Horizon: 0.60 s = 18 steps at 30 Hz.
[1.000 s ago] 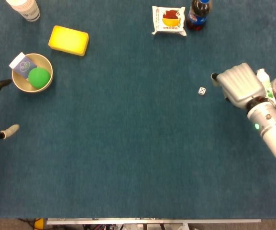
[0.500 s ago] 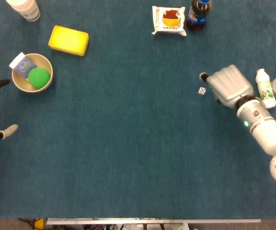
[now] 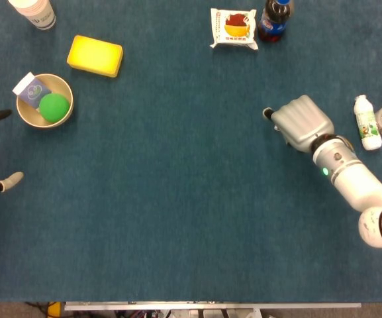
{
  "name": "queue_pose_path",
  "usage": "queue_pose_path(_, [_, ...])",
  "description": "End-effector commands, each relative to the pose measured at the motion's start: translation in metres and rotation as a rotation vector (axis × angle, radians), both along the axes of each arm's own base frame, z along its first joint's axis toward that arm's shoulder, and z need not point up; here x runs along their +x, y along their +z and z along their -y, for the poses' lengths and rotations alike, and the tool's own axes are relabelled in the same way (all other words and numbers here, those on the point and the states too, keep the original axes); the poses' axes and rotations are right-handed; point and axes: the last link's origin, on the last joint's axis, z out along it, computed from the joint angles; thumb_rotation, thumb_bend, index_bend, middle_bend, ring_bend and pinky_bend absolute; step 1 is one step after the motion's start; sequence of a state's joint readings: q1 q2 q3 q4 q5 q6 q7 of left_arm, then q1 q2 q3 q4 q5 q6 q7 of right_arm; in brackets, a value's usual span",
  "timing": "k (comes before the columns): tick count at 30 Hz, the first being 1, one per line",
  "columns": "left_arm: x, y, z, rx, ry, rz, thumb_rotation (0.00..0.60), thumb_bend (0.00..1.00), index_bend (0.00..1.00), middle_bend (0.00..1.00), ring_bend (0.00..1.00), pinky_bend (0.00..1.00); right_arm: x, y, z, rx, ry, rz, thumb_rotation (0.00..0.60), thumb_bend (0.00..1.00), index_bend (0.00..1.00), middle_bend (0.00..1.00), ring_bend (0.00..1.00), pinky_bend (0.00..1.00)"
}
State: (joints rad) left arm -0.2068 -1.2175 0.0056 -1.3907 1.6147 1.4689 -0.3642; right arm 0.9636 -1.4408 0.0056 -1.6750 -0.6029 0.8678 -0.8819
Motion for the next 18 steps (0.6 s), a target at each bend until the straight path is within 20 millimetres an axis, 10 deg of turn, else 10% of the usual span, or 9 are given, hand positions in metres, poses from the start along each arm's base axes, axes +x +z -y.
queue_pose_path(1, [0.000,0.000,0.000,0.001,-0.002,0.001,0.600,0.00,0.15,0.00,0.00,0.04,-0.001,-0.003,0.000,0.007,-0.004,-0.004,0.600,1.00,0.25,1.00,1.00,1.00])
queue_pose_path(18, [-0.002,0.000,0.000,0.002,0.005,0.005,0.600,0.00,0.15,0.00,0.00,0.04,-0.011,-0.012,0.002,0.034,-0.039,-0.026,0.600,1.00,0.25,1.00,1.00,1.00])
